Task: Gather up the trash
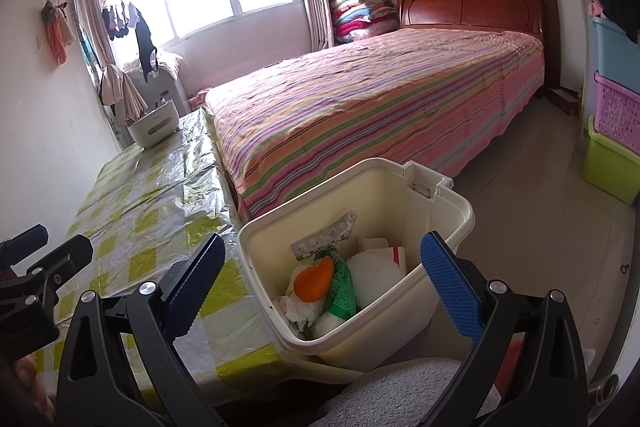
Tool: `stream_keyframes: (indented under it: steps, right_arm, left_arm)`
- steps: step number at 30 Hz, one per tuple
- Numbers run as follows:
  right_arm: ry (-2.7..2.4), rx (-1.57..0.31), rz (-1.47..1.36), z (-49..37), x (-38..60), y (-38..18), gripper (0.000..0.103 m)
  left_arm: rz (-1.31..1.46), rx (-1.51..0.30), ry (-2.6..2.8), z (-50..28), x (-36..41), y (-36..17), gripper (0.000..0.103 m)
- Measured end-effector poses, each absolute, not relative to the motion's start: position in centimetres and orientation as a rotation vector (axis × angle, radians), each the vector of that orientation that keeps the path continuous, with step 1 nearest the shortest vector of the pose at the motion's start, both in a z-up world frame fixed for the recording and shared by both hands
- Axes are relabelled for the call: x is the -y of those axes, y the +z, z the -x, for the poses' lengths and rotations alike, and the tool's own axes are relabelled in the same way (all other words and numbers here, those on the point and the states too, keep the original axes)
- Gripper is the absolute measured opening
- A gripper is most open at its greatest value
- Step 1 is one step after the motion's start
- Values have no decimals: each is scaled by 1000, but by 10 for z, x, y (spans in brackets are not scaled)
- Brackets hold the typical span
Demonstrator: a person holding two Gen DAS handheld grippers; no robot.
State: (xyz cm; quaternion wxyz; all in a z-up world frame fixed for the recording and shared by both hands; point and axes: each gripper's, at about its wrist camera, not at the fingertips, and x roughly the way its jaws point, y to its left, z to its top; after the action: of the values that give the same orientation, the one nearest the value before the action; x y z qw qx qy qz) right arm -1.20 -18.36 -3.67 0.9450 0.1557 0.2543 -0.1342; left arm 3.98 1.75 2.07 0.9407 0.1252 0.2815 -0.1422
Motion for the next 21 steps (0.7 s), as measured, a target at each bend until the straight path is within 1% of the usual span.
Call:
stream_keyframes:
  steps: [21]
  right_arm:
    - [-275,-528,-322,11,187,-39,97]
  left_arm:
    - [-279,-590,-306,-40,-10,13,90]
